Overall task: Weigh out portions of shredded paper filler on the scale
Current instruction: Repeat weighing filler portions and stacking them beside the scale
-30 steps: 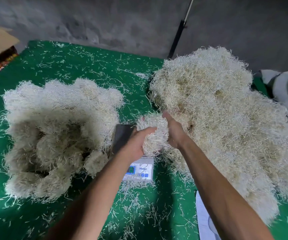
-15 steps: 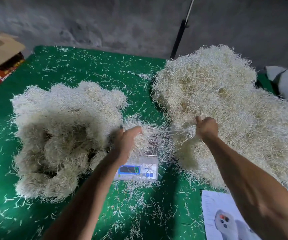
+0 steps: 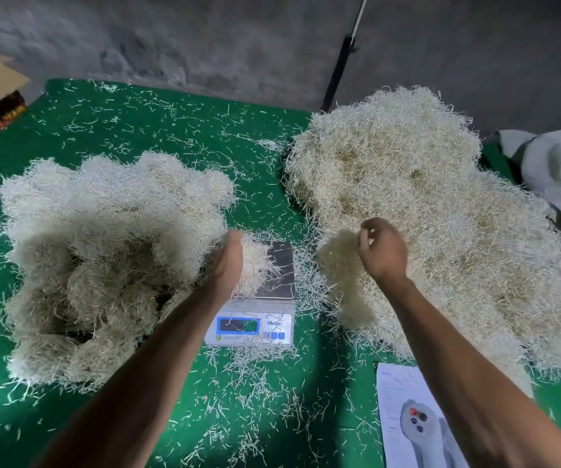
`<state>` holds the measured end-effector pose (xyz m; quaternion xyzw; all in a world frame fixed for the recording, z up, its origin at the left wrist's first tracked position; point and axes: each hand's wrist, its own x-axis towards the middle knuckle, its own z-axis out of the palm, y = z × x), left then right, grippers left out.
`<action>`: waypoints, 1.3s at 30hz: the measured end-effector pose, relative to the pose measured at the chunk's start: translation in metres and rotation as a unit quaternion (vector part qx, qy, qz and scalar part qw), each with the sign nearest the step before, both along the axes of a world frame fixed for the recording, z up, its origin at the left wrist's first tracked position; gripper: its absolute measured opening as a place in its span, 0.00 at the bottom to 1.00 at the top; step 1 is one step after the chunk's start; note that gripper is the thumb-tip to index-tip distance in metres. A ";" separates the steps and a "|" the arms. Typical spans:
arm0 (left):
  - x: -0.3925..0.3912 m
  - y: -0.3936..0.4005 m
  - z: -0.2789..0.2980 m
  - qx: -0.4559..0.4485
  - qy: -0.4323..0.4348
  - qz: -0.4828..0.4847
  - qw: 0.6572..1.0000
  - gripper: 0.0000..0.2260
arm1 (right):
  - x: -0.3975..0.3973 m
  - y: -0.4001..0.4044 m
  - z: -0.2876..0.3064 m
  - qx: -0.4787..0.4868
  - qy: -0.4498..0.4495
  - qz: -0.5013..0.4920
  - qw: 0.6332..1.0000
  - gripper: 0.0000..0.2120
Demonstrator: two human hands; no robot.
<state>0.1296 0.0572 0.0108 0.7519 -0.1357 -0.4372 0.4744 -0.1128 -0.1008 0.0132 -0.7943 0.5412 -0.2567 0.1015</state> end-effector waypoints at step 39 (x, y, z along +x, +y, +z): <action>0.036 0.060 -0.014 -0.182 0.151 0.039 0.971 0.32 | 0.087 0.113 -0.052 0.152 -0.193 0.014 0.969 0.21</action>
